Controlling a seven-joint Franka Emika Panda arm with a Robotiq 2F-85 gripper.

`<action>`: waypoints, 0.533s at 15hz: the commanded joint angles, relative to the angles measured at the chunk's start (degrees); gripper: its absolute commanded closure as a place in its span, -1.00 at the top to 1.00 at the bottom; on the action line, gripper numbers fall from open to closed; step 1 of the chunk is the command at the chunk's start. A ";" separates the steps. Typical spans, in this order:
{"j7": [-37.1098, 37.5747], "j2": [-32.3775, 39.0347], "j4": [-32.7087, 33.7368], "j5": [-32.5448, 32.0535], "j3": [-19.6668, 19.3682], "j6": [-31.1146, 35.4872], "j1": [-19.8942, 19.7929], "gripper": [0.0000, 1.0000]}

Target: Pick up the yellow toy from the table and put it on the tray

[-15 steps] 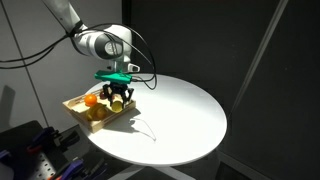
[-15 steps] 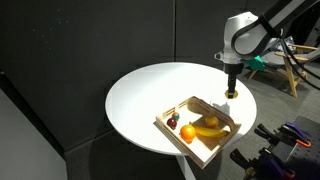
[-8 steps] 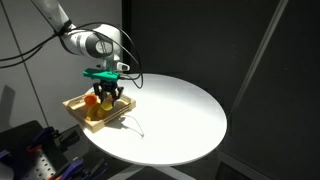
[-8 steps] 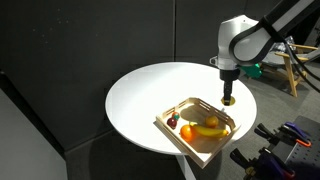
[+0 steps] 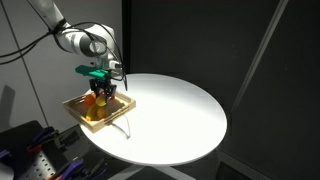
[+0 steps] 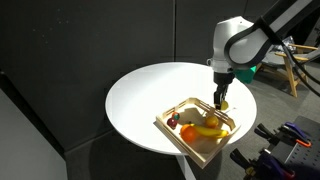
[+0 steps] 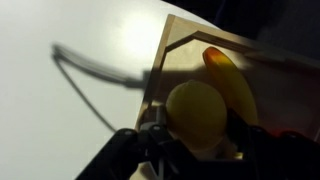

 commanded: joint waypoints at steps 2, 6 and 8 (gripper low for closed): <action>5.65 0.62 0.83 1.51 0.73 3.92 1.11 -0.32; 8.37 1.44 1.78 0.36 0.53 6.59 1.60 -0.32; 9.11 1.80 2.28 -0.04 0.37 7.26 1.60 -0.32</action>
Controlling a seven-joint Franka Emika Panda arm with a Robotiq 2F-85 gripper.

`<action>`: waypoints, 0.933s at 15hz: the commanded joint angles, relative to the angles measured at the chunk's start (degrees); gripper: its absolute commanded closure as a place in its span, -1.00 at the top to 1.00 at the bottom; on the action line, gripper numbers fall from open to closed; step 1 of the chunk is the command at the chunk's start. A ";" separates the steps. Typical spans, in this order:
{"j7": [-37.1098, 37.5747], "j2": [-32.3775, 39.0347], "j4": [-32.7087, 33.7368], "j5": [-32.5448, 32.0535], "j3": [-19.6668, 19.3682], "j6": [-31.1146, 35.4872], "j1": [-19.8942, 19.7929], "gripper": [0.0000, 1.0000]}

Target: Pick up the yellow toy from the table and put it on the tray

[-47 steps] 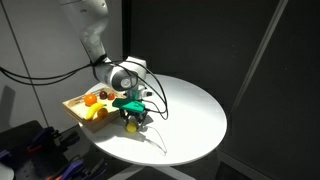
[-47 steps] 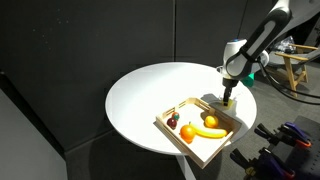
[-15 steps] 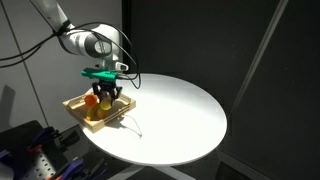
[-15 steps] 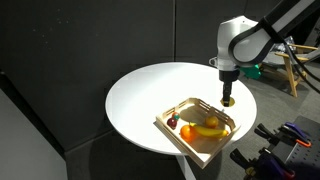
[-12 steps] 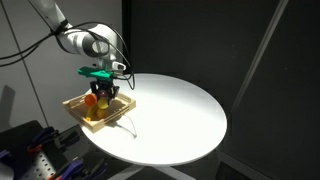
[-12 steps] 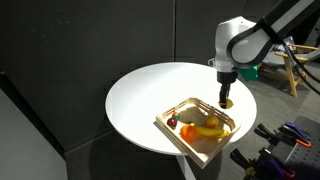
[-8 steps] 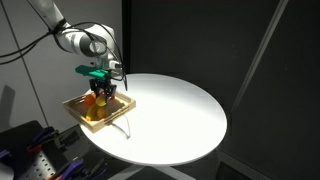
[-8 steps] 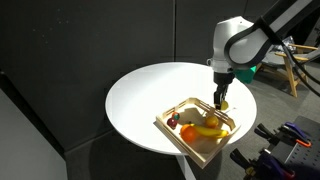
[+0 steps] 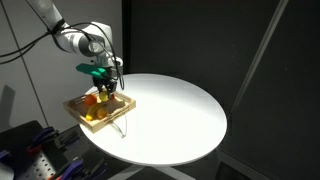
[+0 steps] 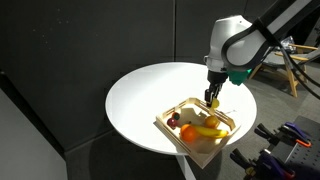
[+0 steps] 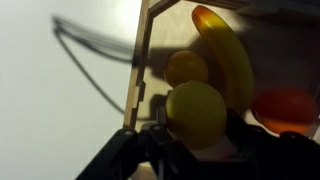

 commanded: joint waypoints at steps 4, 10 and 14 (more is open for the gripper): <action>2.91 1.41 2.31 -0.96 -0.32 1.47 0.15 -0.32; 1.35 1.06 1.58 -0.02 -0.04 1.10 -0.02 0.18; 1.38 1.11 1.59 -0.02 -0.04 1.10 -0.02 0.18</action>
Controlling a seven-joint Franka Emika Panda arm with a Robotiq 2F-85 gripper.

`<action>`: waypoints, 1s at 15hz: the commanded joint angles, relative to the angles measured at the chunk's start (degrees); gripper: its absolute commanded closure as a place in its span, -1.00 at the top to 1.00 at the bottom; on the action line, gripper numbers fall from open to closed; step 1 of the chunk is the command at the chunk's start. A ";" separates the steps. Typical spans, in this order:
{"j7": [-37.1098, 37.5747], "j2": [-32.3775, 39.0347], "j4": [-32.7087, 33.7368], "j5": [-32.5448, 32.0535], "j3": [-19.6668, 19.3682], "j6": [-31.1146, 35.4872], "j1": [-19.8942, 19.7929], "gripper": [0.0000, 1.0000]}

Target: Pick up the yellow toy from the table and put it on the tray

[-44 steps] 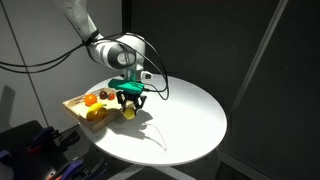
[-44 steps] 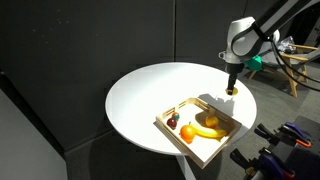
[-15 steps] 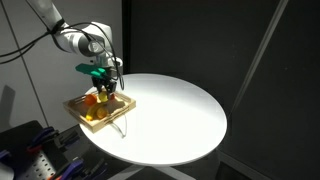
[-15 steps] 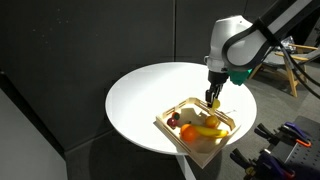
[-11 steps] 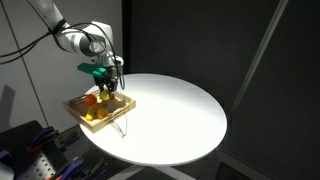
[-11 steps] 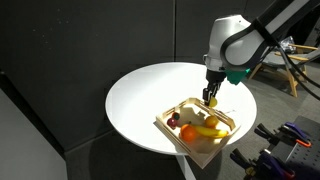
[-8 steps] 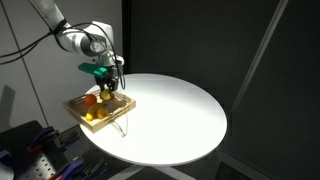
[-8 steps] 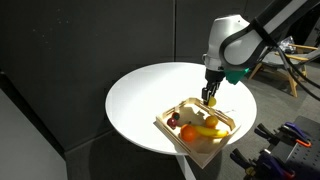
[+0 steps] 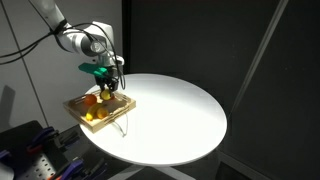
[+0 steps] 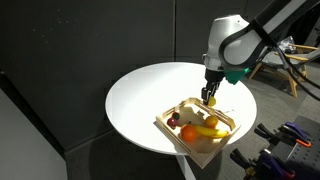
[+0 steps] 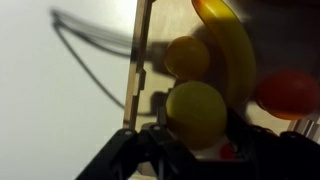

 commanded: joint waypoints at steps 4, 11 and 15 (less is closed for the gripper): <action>1.09 0.61 1.35 -1.33 -0.43 -0.45 0.06 -0.32; 2.02 3.74 5.68 -3.52 -1.45 -1.09 0.16 -0.32; 1.66 6.74 8.51 -3.82 -1.79 -1.26 0.25 -0.32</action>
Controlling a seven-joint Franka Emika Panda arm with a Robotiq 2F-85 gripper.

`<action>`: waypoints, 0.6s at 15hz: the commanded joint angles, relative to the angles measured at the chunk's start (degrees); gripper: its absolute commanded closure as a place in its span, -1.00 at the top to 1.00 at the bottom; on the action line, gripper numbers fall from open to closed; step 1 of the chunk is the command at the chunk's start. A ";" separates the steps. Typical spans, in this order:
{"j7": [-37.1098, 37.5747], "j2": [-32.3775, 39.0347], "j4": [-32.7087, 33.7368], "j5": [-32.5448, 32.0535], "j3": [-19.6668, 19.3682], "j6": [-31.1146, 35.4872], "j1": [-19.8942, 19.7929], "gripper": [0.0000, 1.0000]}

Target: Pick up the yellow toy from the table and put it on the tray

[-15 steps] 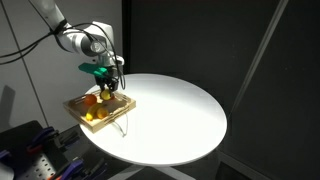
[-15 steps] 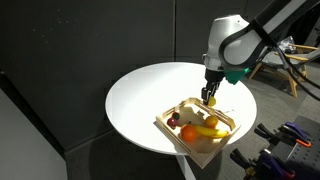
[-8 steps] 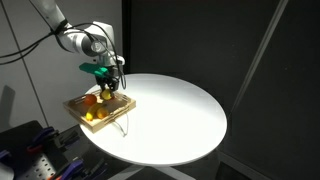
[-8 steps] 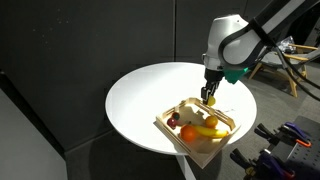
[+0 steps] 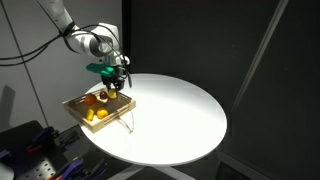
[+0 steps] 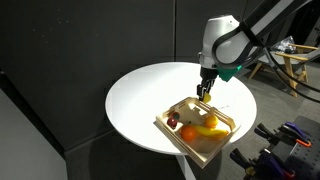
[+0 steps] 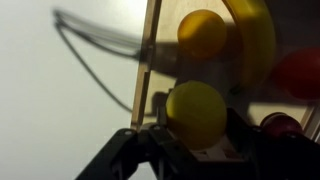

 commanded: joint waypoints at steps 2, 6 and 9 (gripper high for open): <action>1.41 3.93 4.32 -1.53 -0.65 -1.12 0.33 -0.32; 1.00 5.83 5.51 -1.38 -0.75 -0.48 0.36 -0.32; 0.85 6.61 5.94 -1.23 -0.76 -0.41 0.35 0.67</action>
